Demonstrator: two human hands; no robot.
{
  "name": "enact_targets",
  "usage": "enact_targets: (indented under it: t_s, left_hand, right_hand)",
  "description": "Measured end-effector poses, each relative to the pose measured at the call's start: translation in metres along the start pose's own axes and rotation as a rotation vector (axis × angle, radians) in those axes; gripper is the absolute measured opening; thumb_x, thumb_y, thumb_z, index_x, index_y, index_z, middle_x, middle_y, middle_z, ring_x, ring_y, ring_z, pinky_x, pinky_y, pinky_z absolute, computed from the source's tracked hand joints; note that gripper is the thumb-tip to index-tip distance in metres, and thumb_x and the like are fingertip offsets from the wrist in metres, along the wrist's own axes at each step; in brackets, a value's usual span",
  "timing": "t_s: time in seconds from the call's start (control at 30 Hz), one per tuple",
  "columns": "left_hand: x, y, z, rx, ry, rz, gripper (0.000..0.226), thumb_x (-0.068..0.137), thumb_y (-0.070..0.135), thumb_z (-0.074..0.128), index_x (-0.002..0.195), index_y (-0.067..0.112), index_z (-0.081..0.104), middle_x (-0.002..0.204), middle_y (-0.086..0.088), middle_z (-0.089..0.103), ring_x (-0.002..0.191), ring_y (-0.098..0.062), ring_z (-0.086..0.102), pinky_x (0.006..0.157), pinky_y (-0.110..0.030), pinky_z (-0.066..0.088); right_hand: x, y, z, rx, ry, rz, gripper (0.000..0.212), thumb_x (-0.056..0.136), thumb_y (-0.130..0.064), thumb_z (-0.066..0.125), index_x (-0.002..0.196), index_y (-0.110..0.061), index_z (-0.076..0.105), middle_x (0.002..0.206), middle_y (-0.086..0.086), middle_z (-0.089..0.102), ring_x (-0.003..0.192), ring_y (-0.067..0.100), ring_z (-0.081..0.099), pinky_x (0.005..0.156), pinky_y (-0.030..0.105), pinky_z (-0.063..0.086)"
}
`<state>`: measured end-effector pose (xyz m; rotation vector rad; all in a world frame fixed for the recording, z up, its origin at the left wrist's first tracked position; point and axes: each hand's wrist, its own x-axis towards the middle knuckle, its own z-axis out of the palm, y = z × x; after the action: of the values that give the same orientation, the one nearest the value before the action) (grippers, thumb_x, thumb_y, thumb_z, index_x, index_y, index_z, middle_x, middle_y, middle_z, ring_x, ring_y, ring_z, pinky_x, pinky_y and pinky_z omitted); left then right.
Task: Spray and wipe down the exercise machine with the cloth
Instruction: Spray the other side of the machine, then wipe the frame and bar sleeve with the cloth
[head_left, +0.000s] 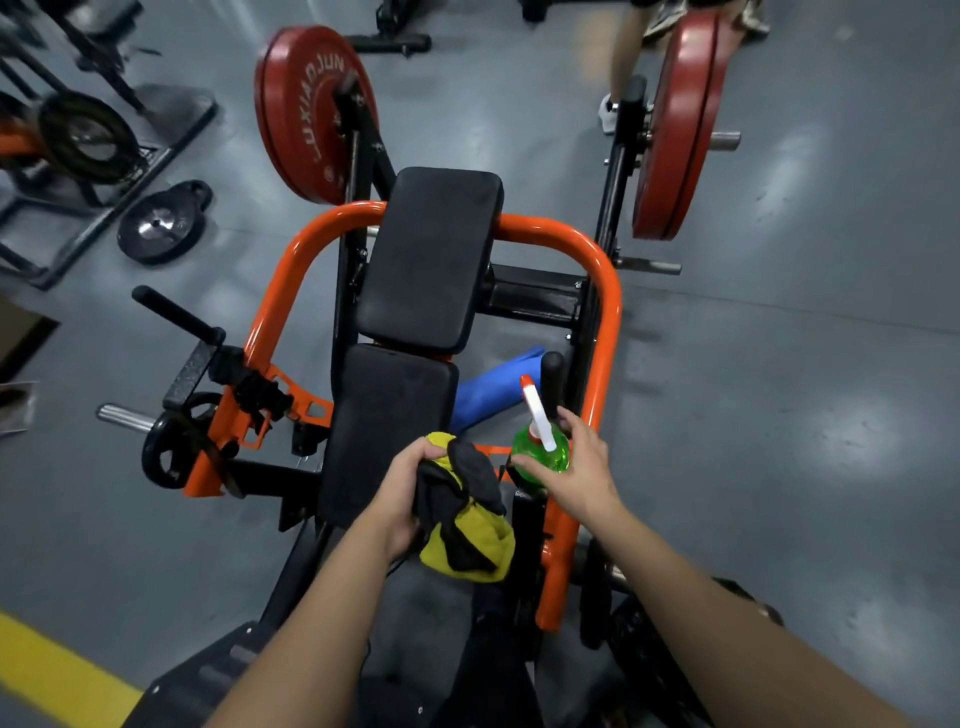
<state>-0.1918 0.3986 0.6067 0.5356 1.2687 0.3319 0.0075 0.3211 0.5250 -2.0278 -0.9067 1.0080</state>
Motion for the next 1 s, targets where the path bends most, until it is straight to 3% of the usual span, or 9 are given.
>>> enact_targets:
  t_s: [0.17,0.23,0.3,0.4,0.47,0.6,0.7,0.87,1.0]
  left_hand:
    - [-0.015,-0.025,0.014,0.069,-0.004,-0.016,0.041,0.094,0.026,0.046,0.073,0.007,0.075,0.074,-0.013,0.073,0.058,-0.024,0.069,0.054,-0.024,0.056]
    - [-0.021,-0.043,0.023,0.113,-0.029,-0.045,0.044,0.094,0.03,0.048,0.068,0.01,0.078,0.075,-0.013,0.073,0.06,-0.024,0.069,0.057,-0.025,0.056]
    - [-0.027,-0.061,0.035,0.149,-0.054,-0.071,0.039,0.092,0.034,0.052,0.081,0.01,0.081,0.089,-0.016,0.076,0.071,-0.026,0.071,0.066,-0.028,0.058]
    - [-0.023,-0.091,0.051,0.213,-0.108,-0.092,0.035,0.096,0.039,0.057,0.1,0.013,0.079,0.104,-0.014,0.077,0.083,-0.023,0.074,0.073,-0.028,0.059]
    - [-0.022,-0.11,0.062,0.32,-0.133,-0.113,0.033,0.098,0.042,0.059,0.104,0.016,0.078,0.106,-0.011,0.078,0.086,-0.019,0.075,0.074,-0.027,0.059]
    - [-0.007,-0.15,0.065,0.532,-0.184,-0.152,0.038,0.099,0.042,0.062,0.123,0.014,0.071,0.119,-0.01,0.075,0.106,-0.023,0.072,0.086,-0.029,0.056]
    - [0.005,-0.173,0.062,0.601,-0.206,-0.165,0.044,0.095,0.05,0.066,0.129,0.022,0.067,0.124,-0.004,0.074,0.118,-0.022,0.068,0.098,-0.034,0.051]
    - [0.031,-0.189,0.069,0.721,-0.238,-0.193,0.05,0.093,0.062,0.06,0.124,0.024,0.071,0.117,-0.002,0.076,0.103,-0.016,0.07,0.077,-0.027,0.052]
    - [0.062,-0.191,0.075,0.706,-0.155,-0.084,0.05,0.098,0.06,0.055,0.116,0.016,0.071,0.093,-0.003,0.074,0.081,-0.016,0.067,0.072,-0.031,0.051]
  right_hand:
    - [-0.043,0.034,-0.009,-0.058,0.074,0.116,0.063,0.088,-0.014,0.074,0.145,-0.006,0.048,0.137,0.021,0.051,0.127,0.035,0.051,0.11,0.031,0.035]
    - [-0.068,0.042,-0.015,0.18,0.018,0.207,0.036,0.094,-0.008,0.067,0.13,-0.006,0.06,0.124,0.02,0.058,0.095,0.022,0.063,0.08,0.009,0.048]
    - [-0.092,0.049,-0.019,0.418,-0.115,0.28,0.029,0.101,-0.03,0.063,0.118,-0.007,0.066,0.108,0.012,0.066,0.083,0.019,0.061,0.061,0.01,0.047]
    - [-0.126,0.062,-0.026,0.456,-0.412,0.263,0.06,0.084,-0.077,0.059,0.124,-0.033,0.066,0.114,-0.012,0.073,0.101,0.009,0.068,0.087,0.029,0.054]
    - [-0.142,0.079,-0.024,0.49,-0.458,0.198,0.056,0.086,-0.064,0.069,0.133,-0.036,0.058,0.127,-0.015,0.07,0.118,0.005,0.065,0.102,0.032,0.051]
    - [-0.153,0.122,-0.012,0.294,-0.221,0.115,0.049,0.091,-0.038,0.076,0.135,-0.032,0.054,0.13,-0.012,0.066,0.124,0.006,0.06,0.11,0.03,0.044]
    - [-0.16,0.147,-0.008,0.265,-0.148,0.161,0.041,0.098,-0.024,0.067,0.133,-0.04,0.052,0.13,-0.011,0.065,0.122,0.005,0.058,0.107,0.025,0.044]
    - [-0.168,0.18,-0.002,0.315,-0.05,0.234,0.027,0.1,-0.026,0.062,0.126,-0.035,0.065,0.109,-0.023,0.07,0.101,-0.014,0.062,0.084,0.011,0.045]
    - [-0.168,0.2,-0.002,0.365,0.033,0.307,0.026,0.1,-0.03,0.062,0.126,-0.027,0.067,0.11,-0.008,0.07,0.103,0.006,0.064,0.083,0.017,0.045]
